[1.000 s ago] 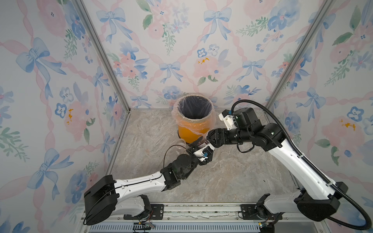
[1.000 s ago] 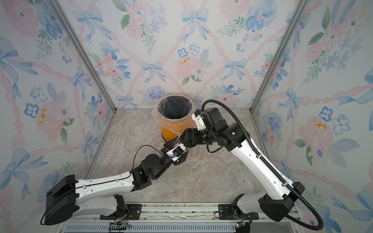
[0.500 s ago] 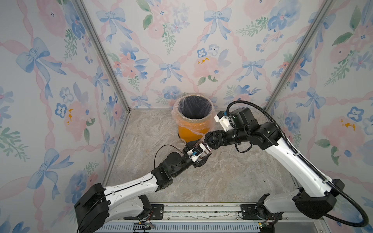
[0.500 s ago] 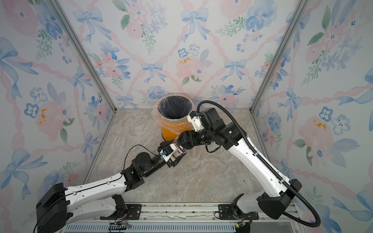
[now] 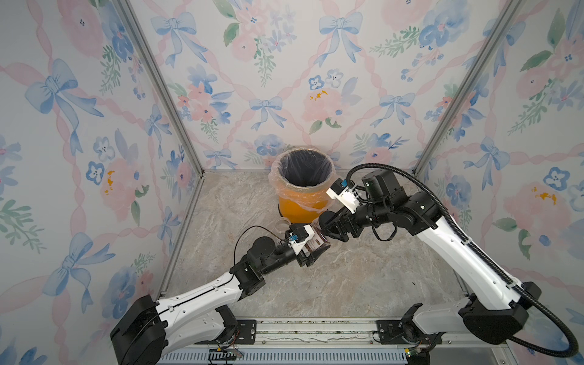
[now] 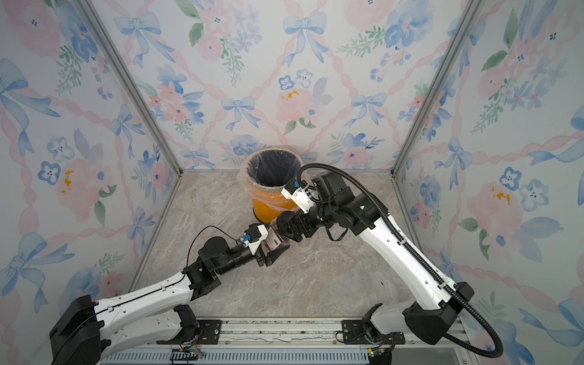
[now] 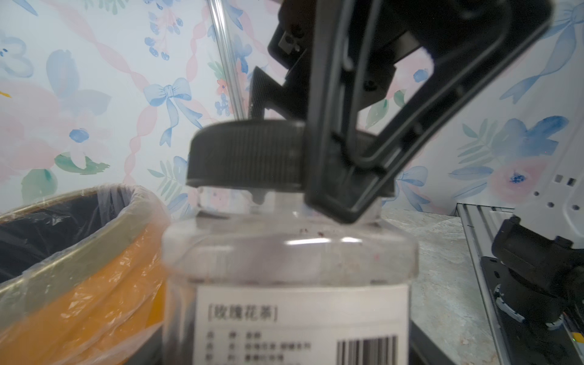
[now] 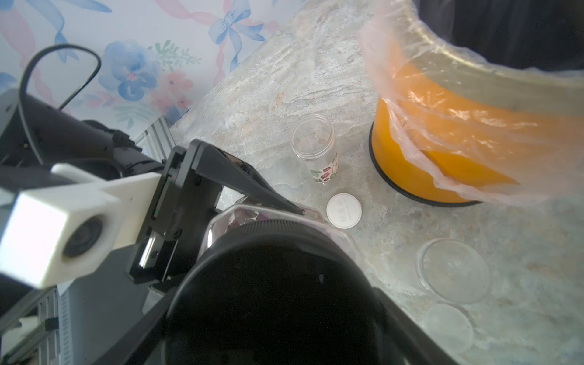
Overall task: Empty the moldy dried flower tea in the jars
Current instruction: Unscrew the lid from the jar.
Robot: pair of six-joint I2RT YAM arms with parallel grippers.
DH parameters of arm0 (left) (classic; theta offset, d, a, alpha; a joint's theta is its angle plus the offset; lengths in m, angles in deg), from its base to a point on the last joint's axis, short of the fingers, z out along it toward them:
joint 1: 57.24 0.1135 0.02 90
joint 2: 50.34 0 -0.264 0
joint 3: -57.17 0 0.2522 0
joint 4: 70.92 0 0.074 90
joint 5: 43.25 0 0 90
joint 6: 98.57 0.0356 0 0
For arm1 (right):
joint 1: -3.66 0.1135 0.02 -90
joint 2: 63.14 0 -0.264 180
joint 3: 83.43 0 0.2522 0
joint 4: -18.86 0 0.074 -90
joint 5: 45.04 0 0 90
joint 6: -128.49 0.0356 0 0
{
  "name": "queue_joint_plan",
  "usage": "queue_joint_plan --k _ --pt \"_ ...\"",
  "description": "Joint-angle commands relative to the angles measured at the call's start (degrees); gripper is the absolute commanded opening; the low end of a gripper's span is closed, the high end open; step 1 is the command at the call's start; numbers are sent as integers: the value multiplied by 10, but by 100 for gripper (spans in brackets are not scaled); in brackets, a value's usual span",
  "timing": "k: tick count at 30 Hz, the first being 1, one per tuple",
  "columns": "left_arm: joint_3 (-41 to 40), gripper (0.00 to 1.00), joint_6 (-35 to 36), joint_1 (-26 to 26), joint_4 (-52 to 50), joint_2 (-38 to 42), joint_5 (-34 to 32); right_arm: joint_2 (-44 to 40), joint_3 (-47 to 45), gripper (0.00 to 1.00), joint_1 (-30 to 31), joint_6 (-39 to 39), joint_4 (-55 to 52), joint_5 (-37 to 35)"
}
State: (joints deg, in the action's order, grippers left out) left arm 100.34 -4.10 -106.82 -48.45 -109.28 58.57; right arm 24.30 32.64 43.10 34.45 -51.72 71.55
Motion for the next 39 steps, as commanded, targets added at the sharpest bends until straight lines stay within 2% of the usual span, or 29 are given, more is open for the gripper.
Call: queue_joint_plan --k 1,6,15,24,28,29,31,33,39 --pt "-6 47 -44 12 42 17 70 -17 -18 43 -4 -138 -39 96" --pt "-12 46 -46 24 39 20 110 -33 -43 43 -18 -226 -27 148" --pt "-15 46 -46 40 28 20 154 -19 -28 44 -23 -396 -99 148" --pt "-14 46 -42 45 15 16 172 18 7 47 -31 -458 -152 132" --pt "-16 46 -35 46 15 18 144 19 9 52 -31 -449 -140 133" --pt "-16 46 -31 45 15 19 132 15 8 58 -32 -436 -130 133" --pt "-18 44 -25 46 15 22 101 6 6 72 -37 -393 -99 131" --pt "-21 44 -15 46 15 28 69 -10 -1 83 -43 -340 -63 131" --pt "-23 44 0 45 16 36 -1 -71 -38 99 -67 -172 45 146"
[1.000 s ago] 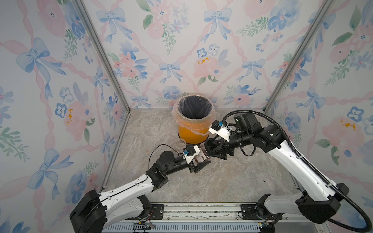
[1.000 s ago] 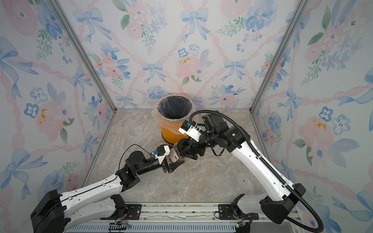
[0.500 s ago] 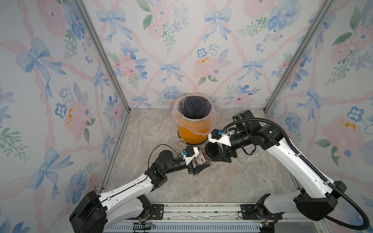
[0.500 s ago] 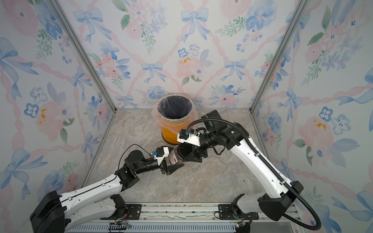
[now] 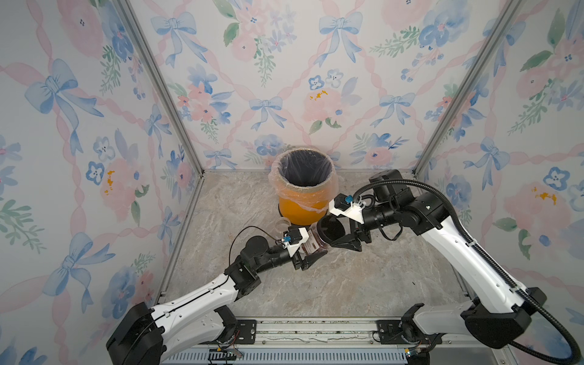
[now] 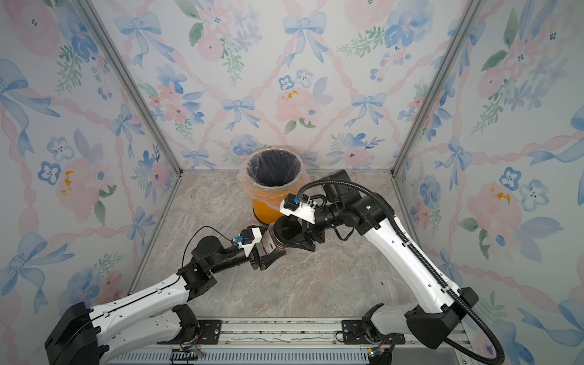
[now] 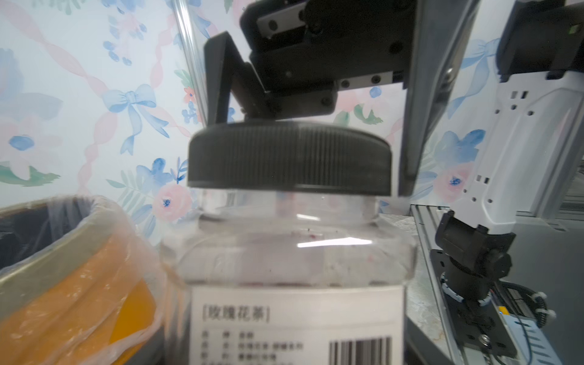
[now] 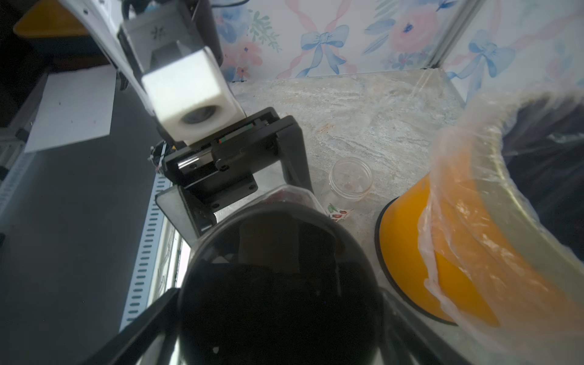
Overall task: Empty the moldy dried flower tea in the jars
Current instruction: Unscrew the lid from the jar.
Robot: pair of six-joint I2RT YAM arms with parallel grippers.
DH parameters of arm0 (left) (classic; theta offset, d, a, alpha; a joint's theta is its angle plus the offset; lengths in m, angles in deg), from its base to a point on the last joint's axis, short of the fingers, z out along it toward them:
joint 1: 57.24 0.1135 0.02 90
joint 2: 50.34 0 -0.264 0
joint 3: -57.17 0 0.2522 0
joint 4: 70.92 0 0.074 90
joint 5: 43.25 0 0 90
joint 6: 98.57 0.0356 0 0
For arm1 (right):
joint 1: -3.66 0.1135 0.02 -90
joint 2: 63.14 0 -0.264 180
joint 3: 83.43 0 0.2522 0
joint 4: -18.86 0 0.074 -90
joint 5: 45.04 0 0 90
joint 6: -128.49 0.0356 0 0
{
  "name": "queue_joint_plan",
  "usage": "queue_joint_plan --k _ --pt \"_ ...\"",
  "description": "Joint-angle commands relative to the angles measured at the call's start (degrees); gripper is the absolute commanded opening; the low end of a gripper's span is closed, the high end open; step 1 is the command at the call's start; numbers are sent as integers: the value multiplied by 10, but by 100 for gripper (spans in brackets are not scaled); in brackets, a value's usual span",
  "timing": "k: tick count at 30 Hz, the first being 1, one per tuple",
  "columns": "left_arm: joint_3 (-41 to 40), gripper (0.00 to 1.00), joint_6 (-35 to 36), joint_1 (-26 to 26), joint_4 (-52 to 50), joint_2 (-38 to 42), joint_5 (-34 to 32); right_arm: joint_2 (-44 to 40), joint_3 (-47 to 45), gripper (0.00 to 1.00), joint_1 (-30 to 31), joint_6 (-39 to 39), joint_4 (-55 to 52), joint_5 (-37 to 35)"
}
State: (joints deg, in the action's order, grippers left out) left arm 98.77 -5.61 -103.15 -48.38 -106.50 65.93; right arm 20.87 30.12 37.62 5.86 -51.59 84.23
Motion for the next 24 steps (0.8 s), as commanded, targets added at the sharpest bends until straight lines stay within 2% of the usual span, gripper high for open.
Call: queue_joint_plan --k 1,5,7,12,15,24 --pt "-8 44 17 9 15 9 -82 -46 -18 98 -13 141 58 20" --pt "-9 45 24 9 15 8 -92 -78 -40 97 -12 240 104 13" --pt "-8 45 25 9 15 6 -96 -83 -37 97 -9 279 109 -16" --pt "-6 44 28 9 23 1 -125 -47 36 97 0 405 34 -168" --pt "-4 43 38 8 25 -1 -132 7 108 97 16 462 -48 -220" --pt "-7 42 57 3 24 -8 -137 146 266 97 70 515 -155 -262"
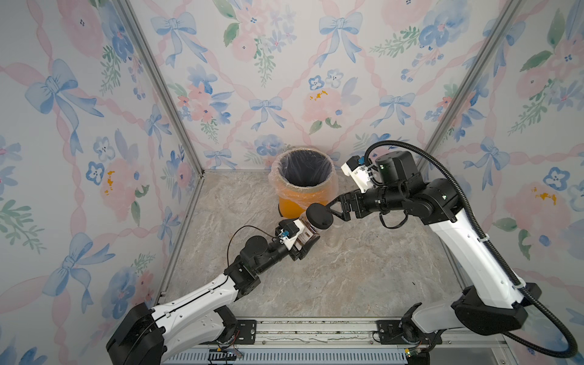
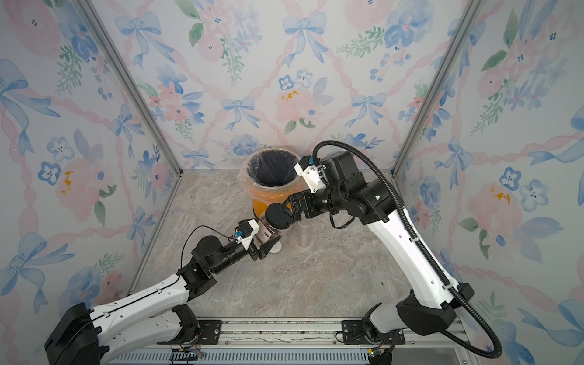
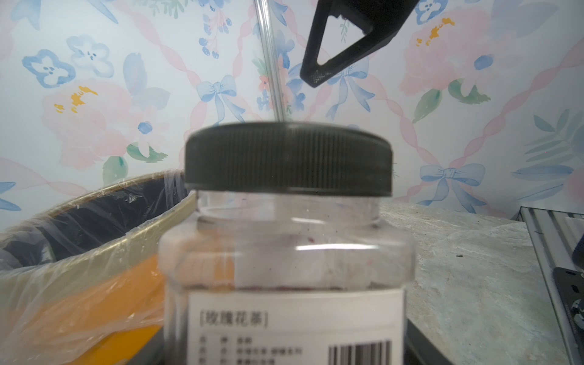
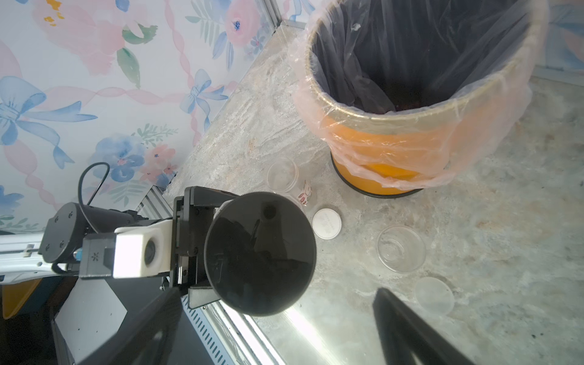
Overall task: Empty the moldy dried flower tea in the jars
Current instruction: Unscrew the lid from the jar.
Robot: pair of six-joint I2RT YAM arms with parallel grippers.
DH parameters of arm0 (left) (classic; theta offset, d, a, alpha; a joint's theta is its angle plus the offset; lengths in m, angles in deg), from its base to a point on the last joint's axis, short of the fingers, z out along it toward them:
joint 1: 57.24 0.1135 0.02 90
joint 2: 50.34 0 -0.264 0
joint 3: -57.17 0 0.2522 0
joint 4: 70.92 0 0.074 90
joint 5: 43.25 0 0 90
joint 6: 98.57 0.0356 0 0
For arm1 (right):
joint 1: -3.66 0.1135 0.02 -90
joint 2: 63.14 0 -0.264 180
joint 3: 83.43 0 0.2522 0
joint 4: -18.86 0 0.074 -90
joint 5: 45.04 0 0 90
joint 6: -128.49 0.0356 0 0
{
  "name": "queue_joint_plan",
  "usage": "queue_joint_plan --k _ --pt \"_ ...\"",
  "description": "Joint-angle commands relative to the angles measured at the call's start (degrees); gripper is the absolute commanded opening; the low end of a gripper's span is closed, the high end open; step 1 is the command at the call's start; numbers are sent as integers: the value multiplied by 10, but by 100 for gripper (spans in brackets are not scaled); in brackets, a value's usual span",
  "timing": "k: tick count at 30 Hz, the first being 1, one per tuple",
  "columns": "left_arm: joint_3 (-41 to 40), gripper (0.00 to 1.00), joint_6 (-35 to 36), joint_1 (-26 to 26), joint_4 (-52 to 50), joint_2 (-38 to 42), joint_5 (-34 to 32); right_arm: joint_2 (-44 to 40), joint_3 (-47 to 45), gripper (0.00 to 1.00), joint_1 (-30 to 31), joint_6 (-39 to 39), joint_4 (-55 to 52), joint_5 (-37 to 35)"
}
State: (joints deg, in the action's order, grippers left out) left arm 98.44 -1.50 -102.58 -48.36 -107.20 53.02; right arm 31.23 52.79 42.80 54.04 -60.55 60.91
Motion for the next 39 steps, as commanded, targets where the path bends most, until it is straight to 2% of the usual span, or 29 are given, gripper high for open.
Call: queue_joint_plan --k 1,7,23,25,39 --pt "-4 42 17 -3 24 -2 -9 55 54 97 22 33 -74 -32" --pt "-6 42 27 -6 24 -2 -20 107 99 97 41 30 -107 -48" --pt "-4 42 30 -10 24 -6 -22 135 92 97 55 13 -114 0" --pt "-4 42 30 -11 24 -5 -22 137 89 100 55 11 -114 7" --pt "-7 42 30 -12 24 -3 -12 140 74 85 55 -20 -114 34"
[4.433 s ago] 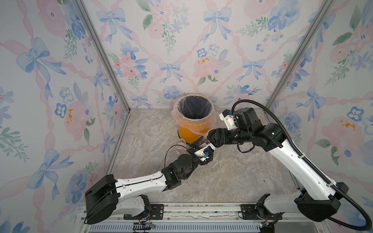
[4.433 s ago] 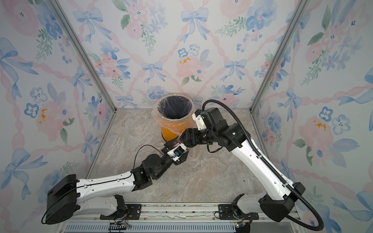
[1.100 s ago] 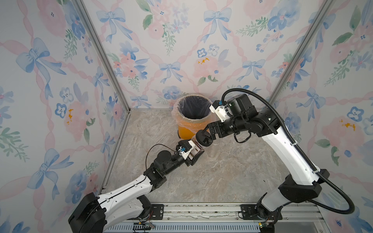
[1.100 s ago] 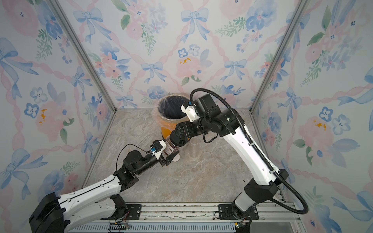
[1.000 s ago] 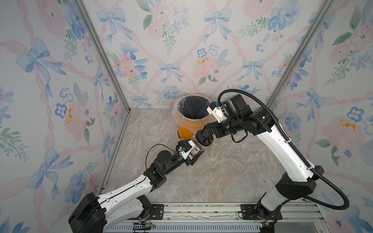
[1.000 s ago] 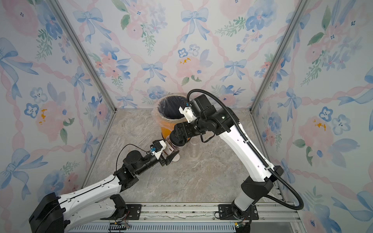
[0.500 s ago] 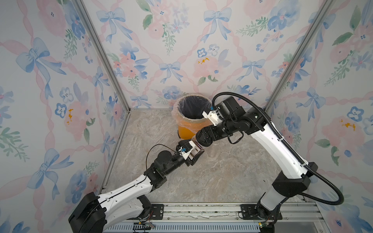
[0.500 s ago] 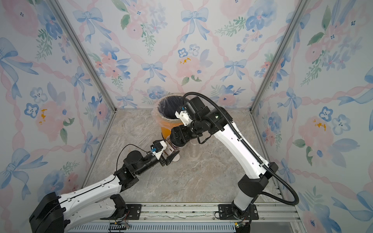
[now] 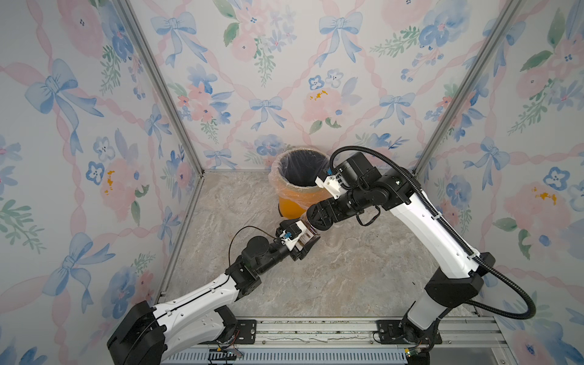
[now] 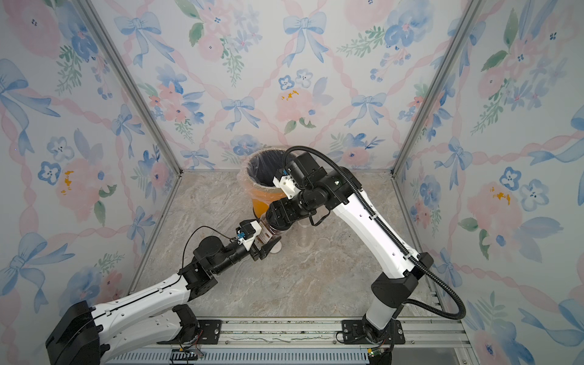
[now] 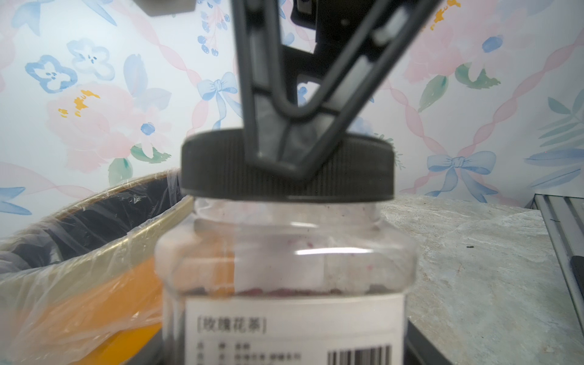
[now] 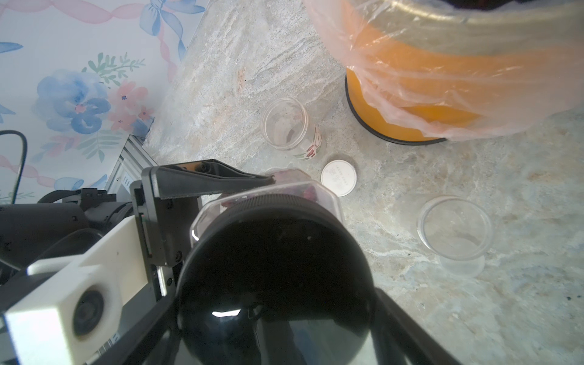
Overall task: Empty the moldy dried flower tea in the jars
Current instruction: Unscrew the lid from the jar.
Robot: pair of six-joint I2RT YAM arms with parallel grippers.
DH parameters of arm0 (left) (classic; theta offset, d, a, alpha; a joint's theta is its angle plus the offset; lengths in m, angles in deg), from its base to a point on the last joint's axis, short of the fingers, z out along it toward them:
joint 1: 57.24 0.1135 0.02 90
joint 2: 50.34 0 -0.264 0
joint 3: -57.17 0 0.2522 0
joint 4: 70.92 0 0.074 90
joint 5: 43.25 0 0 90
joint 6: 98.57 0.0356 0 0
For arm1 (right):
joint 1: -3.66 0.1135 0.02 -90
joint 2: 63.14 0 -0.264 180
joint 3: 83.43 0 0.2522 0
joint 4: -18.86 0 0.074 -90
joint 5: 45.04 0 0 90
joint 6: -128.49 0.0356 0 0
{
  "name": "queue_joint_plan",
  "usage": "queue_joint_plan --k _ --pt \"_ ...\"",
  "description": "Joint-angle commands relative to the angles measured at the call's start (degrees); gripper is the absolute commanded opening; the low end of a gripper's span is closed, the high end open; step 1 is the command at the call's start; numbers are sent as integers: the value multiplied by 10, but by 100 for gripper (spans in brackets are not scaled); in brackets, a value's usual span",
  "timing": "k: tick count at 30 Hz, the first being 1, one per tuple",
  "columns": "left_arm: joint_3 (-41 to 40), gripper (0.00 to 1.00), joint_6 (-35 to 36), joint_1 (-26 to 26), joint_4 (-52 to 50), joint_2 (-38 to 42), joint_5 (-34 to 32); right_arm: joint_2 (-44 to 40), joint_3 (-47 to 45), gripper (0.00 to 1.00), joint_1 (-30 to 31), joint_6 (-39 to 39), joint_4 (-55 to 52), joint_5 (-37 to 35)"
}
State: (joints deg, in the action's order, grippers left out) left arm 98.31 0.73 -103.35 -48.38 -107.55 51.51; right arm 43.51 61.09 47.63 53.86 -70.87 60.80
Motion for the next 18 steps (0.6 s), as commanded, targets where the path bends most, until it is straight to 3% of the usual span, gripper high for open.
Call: queue_joint_plan --k 1,7,10,15,18 --pt "-6 42 8 -4 24 1 6 17 -11 84 7 -25 -10 40" --pt "-9 42 5 -4 23 3 36 7 -33 76 5 -96 -10 51" --pt "-11 42 1 -4 23 3 54 -10 -62 68 -4 -144 5 63" --pt "-15 42 -3 -4 22 5 77 -43 -127 59 -33 -240 47 165" --pt "-15 42 -4 -3 20 6 82 -66 -173 58 -36 -323 77 182"
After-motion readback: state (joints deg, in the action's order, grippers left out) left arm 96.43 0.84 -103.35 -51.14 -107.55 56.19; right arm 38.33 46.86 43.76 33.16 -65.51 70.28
